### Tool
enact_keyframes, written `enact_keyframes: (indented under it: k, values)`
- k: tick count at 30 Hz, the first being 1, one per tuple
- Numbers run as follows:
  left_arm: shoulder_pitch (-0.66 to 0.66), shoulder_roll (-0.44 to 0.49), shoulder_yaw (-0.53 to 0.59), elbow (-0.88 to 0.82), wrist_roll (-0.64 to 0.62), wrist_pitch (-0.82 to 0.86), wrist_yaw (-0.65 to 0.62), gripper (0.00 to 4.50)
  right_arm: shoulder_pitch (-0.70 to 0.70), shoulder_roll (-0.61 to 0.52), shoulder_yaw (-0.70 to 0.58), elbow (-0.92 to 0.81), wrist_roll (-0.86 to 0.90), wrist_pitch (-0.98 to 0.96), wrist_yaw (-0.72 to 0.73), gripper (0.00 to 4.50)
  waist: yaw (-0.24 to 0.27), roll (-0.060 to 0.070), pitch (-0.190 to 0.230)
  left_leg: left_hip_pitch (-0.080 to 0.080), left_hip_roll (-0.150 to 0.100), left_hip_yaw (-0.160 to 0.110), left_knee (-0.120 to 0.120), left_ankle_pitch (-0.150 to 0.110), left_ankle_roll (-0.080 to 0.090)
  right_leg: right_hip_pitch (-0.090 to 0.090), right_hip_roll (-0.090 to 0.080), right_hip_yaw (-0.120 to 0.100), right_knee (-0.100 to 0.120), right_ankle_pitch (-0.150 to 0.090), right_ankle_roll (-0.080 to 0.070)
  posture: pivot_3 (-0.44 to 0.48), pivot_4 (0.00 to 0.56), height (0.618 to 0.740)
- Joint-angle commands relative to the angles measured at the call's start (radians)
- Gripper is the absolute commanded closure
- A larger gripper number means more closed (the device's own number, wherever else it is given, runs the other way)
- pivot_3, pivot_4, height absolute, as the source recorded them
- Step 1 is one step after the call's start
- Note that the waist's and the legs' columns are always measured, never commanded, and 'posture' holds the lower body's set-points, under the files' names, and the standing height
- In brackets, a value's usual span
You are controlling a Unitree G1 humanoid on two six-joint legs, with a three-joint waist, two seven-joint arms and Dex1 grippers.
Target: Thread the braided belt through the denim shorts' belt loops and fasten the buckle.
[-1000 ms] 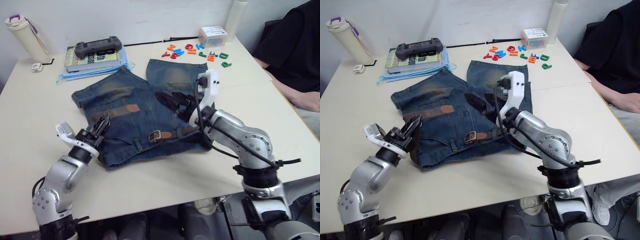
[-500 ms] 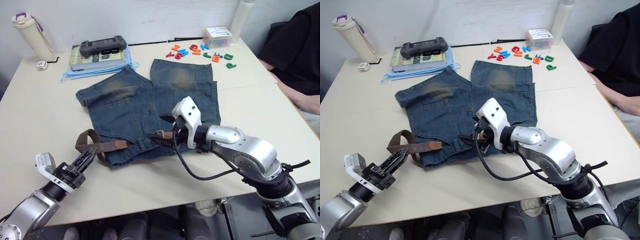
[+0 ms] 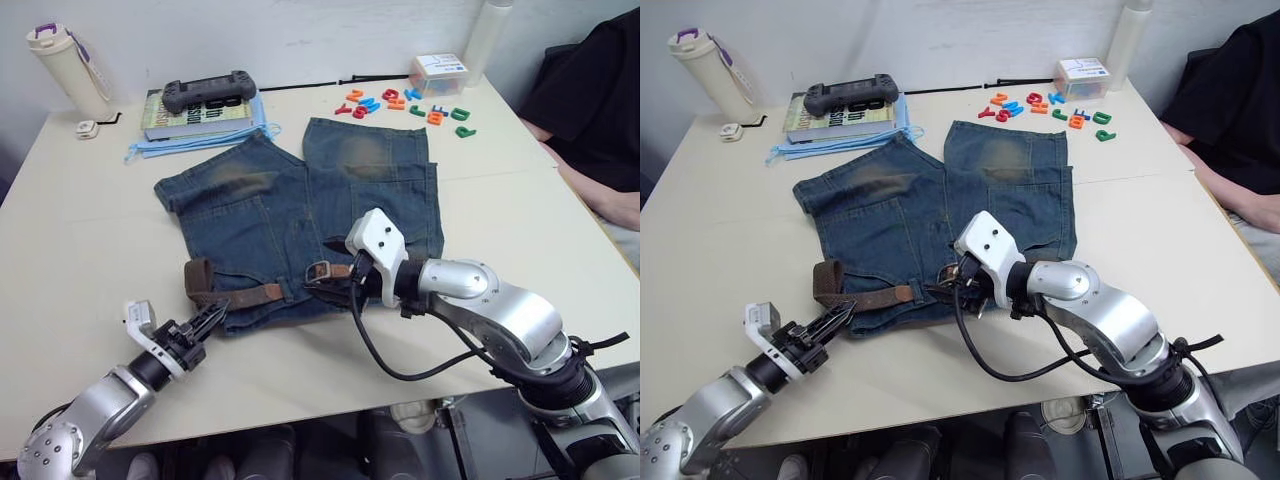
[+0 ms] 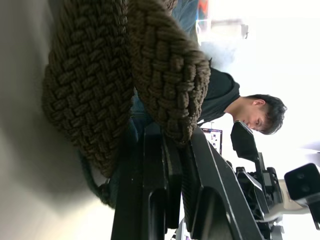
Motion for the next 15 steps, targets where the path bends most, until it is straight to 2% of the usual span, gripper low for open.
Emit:
enact_keyframes:
  k: [1,6,10,15]
  values:
    - [0.01,0.011,-0.018,-0.044,-0.013,-0.013,0.007,4.5,0.0,0.008,-0.045,-0.059,-0.012,0.01,0.002,0.04,0.0,0.0,0.0,0.0,0.0,0.0,0.0,0.0,0.0,0.0,0.0,0.0,0.0,0.0,0.0,0.0,0.15,0.738]
    - [-0.008,-0.004,-0.021,-0.078,-0.013,-0.029,0.023,4.5,0.002,0.011,-0.054,-0.065,-0.027,0.021,0.004,0.04,0.0,0.0,0.0,0.0,0.0,0.0,0.0,0.0,0.0,0.0,0.0,0.0,0.0,0.0,0.0,0.0,0.15,0.738]
    - [-0.061,-0.034,-0.076,-0.092,-0.013,-0.051,0.069,4.5,-0.004,-0.001,-0.031,-0.055,-0.072,0.017,0.013,0.04,0.003,0.0,0.0,0.0,0.0,0.0,0.0,0.0,0.0,0.0,0.0,0.0,0.0,0.0,0.0,0.0,0.15,0.738]
    - [-0.084,-0.056,-0.123,-0.095,-0.013,-0.083,0.124,4.5,-0.041,-0.092,0.127,-0.017,-0.317,-0.147,0.073,0.04,0.013,0.0,0.0,0.0,-0.002,0.001,0.001,0.0,0.001,0.001,0.001,0.0,0.0,0.001,0.001,0.0,0.15,0.738]
